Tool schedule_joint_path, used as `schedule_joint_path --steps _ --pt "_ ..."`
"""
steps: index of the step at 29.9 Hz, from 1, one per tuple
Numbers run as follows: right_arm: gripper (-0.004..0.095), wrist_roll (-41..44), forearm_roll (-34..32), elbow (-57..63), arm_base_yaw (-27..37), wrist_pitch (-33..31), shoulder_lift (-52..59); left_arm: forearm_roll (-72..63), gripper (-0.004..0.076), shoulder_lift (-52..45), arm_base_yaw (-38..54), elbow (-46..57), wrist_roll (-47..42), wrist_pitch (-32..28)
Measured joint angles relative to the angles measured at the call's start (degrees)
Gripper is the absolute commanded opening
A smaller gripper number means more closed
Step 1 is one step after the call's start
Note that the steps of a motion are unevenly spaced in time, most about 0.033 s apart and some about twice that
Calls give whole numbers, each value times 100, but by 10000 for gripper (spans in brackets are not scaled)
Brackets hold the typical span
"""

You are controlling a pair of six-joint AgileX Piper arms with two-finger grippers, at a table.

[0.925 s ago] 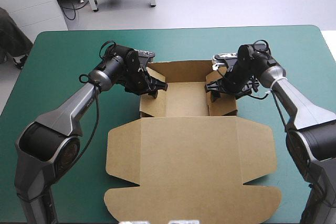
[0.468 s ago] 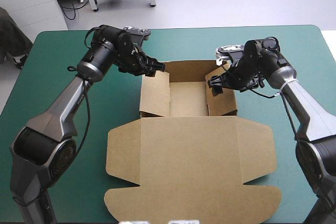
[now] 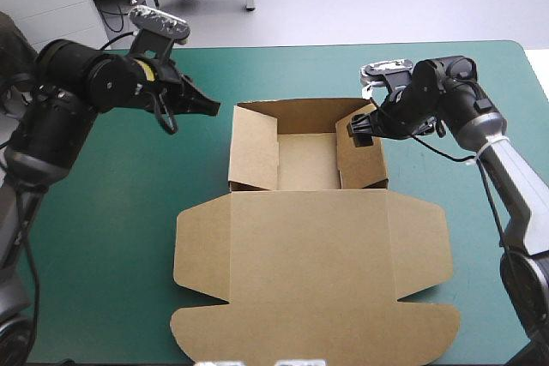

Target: Fold the box

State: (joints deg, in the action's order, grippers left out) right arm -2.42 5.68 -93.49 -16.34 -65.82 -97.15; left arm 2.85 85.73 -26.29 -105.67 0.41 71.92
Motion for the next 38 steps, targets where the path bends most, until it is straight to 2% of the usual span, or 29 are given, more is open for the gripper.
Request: schedule_joint_path --steps 7,21,30,35,38 --pt "829 0 10 0 0 42 0 105 -32 -1261 0 2061 314 11" --pt "829 0 22 0 0 104 -18 110 -32 -3628 0 5999 42 -125" --pt "817 33 176 0 0 220 -561 -44 -32 -4615 0 7344 -190 -222" --pt "742 69 181 0 0 262 -956 -56 -32 -5057 0 7513 -341 -226" --pt "644 76 181 0 0 277 -1166 -56 -32 -5261 0 7530 -404 -226"
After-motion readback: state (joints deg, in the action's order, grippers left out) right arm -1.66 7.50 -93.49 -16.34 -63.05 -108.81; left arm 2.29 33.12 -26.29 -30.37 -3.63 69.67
